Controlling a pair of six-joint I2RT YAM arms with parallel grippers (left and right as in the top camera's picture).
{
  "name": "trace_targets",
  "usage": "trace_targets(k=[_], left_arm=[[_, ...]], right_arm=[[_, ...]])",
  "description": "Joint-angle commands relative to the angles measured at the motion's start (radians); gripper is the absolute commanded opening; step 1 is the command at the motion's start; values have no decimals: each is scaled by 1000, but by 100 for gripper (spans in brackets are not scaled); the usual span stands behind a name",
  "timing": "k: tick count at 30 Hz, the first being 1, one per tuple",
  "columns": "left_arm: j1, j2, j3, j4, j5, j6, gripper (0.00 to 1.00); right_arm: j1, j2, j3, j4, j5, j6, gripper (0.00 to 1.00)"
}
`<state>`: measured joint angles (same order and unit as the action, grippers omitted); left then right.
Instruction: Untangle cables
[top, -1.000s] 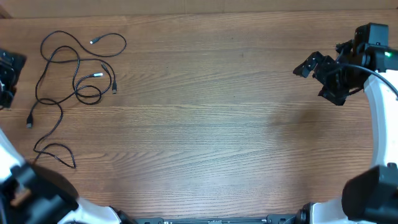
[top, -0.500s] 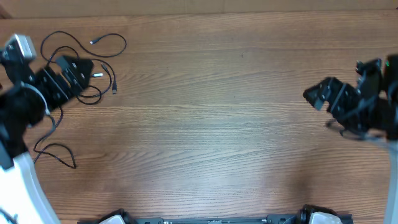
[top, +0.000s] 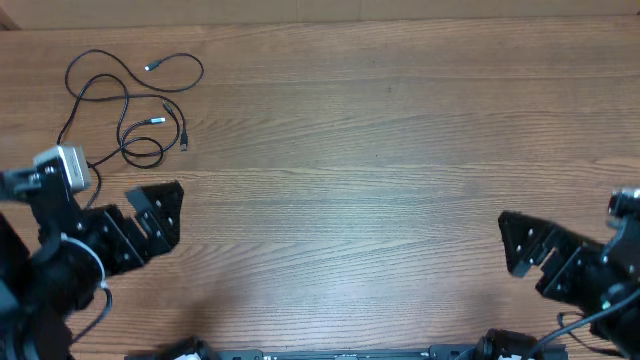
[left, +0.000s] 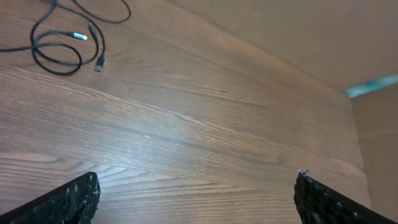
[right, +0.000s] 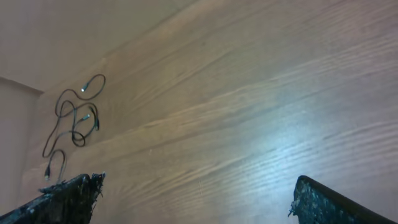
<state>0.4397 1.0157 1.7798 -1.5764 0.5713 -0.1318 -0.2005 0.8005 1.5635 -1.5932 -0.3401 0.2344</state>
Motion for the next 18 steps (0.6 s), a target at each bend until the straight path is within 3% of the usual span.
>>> trace_targets(k=[1, 5, 18], left_arm=[[-3, -9, 15, 2, -6, 39, 100], [-3, -6, 15, 2, -6, 39, 100], [-3, -3, 15, 2, -6, 39, 100]], right_arm=[[5, 3, -9, -32, 14, -7, 100], [5, 3, -9, -101, 14, -7, 100], [5, 3, -9, -100, 14, -7, 100]])
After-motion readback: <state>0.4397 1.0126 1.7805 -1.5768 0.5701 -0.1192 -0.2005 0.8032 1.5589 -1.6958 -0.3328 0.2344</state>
